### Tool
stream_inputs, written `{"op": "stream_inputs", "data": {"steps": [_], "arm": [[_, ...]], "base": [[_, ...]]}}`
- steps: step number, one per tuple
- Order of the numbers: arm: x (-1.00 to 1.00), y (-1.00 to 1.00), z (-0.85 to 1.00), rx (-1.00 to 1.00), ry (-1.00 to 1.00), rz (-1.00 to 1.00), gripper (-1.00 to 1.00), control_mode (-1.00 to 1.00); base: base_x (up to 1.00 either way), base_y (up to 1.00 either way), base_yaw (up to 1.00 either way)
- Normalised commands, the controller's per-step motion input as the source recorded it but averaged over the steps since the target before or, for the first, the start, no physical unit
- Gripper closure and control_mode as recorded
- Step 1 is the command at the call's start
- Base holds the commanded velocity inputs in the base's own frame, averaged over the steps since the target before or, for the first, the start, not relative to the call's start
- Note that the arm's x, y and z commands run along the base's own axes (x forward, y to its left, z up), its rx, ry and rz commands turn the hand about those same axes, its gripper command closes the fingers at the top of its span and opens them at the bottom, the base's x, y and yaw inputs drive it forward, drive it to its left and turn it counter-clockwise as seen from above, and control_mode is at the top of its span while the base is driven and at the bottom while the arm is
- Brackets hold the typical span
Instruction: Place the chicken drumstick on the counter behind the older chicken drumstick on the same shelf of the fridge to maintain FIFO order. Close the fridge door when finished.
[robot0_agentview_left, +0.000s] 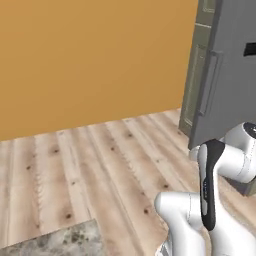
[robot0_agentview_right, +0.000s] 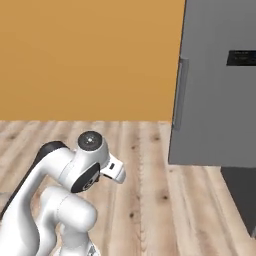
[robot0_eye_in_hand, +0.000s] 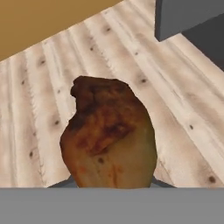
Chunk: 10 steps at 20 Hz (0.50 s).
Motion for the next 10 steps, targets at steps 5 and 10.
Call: {"op": "stream_inputs", "data": {"steps": [5,10], "arm": [[0.00,0.00,0.00,0.00,0.00,0.00,1.00,1.00],[0.00,0.00,0.00,0.00,0.00,0.00,1.00,1.00]], "base": [[0.55,0.22,0.52],[1.00,-0.06,0.25]]}}
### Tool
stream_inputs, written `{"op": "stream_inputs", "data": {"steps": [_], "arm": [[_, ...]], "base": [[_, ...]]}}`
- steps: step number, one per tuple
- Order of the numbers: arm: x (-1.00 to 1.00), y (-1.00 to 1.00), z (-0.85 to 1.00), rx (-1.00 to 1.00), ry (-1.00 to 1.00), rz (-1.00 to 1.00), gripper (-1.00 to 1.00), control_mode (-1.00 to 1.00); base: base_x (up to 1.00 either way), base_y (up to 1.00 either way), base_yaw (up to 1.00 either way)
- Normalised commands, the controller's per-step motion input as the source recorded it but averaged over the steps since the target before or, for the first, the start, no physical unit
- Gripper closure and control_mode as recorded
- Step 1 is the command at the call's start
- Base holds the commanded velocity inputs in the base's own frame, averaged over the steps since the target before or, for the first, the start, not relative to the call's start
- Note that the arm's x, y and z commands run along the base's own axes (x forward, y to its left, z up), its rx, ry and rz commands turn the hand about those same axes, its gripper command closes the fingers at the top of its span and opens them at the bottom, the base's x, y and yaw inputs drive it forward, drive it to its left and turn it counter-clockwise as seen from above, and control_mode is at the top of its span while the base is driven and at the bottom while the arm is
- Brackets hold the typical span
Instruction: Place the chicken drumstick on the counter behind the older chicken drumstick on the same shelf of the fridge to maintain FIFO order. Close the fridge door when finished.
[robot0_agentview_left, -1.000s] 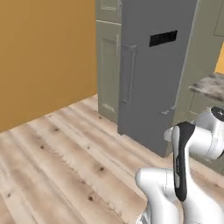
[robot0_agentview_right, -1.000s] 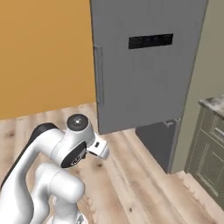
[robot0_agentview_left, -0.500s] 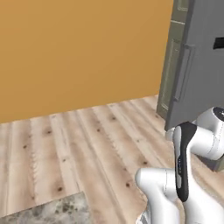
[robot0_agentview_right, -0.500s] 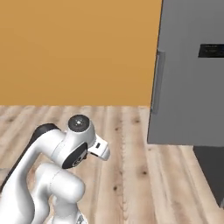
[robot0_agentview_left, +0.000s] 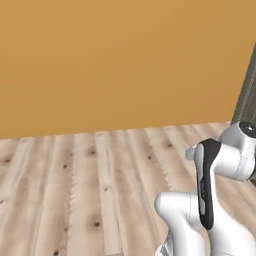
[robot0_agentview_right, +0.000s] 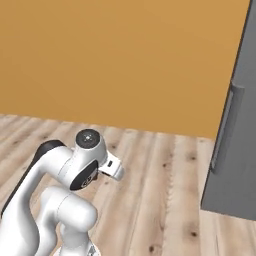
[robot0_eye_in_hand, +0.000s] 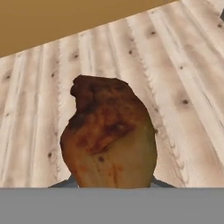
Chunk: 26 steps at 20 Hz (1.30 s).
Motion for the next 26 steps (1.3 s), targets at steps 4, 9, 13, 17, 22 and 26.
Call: {"op": "stream_inputs", "data": {"steps": [4,9,13,17,22,26], "arm": [[0.00,0.00,0.00,0.00,0.00,0.00,1.00,1.00],[0.00,0.00,0.00,0.00,0.00,0.00,1.00,1.00],[0.00,0.00,0.00,0.00,0.00,0.00,1.00,1.00],[0.00,0.00,0.00,0.00,0.00,0.00,1.00,1.00],[0.00,0.00,0.00,0.00,0.00,0.00,1.00,1.00],[0.00,0.00,0.00,0.00,0.00,0.00,1.00,1.00]], "base": [[1.00,-0.17,0.09],[1.00,-0.04,-0.03],[0.84,-0.21,-0.19],[0.64,-0.33,-0.39],[0.34,-0.28,-0.71],[0.24,-0.03,-0.83]]}}
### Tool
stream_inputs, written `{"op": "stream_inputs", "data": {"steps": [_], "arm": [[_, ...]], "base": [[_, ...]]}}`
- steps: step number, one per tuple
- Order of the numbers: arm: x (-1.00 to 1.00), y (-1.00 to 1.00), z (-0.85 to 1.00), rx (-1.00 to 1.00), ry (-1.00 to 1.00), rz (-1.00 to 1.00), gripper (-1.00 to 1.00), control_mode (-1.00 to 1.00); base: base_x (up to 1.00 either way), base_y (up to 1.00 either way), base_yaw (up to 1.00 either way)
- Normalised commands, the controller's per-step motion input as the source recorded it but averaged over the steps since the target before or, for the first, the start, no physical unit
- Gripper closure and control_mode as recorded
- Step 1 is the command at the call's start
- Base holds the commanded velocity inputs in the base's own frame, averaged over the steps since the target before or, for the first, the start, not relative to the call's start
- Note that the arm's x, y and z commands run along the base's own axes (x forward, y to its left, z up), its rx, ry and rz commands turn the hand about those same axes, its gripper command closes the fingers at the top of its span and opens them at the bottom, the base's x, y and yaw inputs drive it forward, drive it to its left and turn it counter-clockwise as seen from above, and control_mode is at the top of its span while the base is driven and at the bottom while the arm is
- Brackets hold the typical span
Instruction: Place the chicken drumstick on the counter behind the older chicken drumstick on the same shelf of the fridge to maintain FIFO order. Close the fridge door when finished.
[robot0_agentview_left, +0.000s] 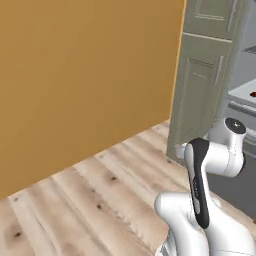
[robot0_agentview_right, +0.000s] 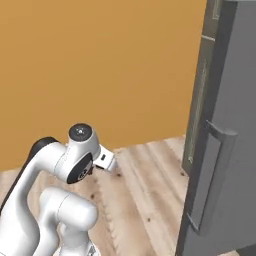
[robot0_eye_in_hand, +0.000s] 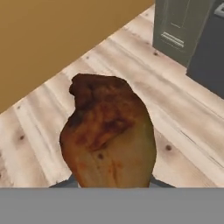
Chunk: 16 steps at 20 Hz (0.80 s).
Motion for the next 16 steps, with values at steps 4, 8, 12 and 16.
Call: {"op": "stream_inputs", "data": {"steps": [4,8,12,16], "arm": [[0.00,0.00,0.00,0.00,0.00,0.00,1.00,1.00],[0.00,0.00,0.00,0.00,0.00,0.00,1.00,1.00],[0.00,0.00,0.00,0.00,0.00,0.00,1.00,1.00],[0.00,0.00,0.00,0.00,0.00,0.00,1.00,1.00]], "base": [[0.33,0.30,-0.87],[0.31,0.42,-0.80],[0.56,0.38,-0.71],[0.99,0.72,-0.45]]}}
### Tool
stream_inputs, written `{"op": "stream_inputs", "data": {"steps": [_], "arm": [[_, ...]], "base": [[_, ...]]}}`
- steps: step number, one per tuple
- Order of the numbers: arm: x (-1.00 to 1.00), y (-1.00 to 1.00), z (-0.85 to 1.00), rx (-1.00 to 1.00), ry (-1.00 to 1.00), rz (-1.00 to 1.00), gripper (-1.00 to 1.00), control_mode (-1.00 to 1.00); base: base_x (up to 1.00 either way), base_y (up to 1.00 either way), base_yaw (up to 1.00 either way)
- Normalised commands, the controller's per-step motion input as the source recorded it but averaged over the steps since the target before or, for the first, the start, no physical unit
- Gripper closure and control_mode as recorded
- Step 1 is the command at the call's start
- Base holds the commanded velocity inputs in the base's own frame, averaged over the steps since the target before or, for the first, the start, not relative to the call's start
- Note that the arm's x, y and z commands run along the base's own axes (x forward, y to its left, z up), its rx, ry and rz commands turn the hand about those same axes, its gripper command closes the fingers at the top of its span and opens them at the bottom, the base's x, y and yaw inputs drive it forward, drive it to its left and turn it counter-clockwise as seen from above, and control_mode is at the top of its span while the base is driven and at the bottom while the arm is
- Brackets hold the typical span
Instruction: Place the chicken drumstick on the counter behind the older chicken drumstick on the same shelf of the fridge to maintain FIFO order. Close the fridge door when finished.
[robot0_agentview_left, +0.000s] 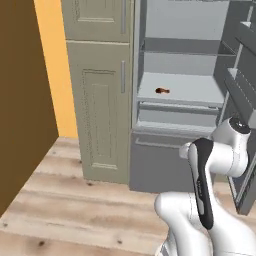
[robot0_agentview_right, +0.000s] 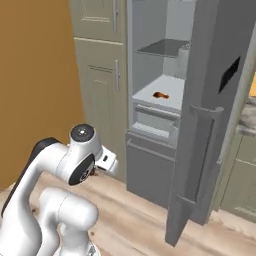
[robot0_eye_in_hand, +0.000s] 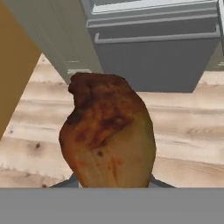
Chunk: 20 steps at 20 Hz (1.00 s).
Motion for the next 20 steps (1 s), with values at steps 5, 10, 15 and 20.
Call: {"op": "stream_inputs", "data": {"steps": [5,10,15,20], "arm": [[0.00,0.00,0.00,0.00,0.00,0.00,1.00,1.00],[0.00,0.00,0.00,0.00,0.00,0.00,1.00,1.00],[0.00,0.00,0.00,0.00,0.00,0.00,1.00,1.00],[0.00,0.00,0.00,0.00,0.00,0.00,1.00,1.00]], "base": [[1.00,0.52,-0.18],[1.00,0.00,-0.07],[0.93,-0.09,-0.14],[0.70,-0.10,-0.23]]}}
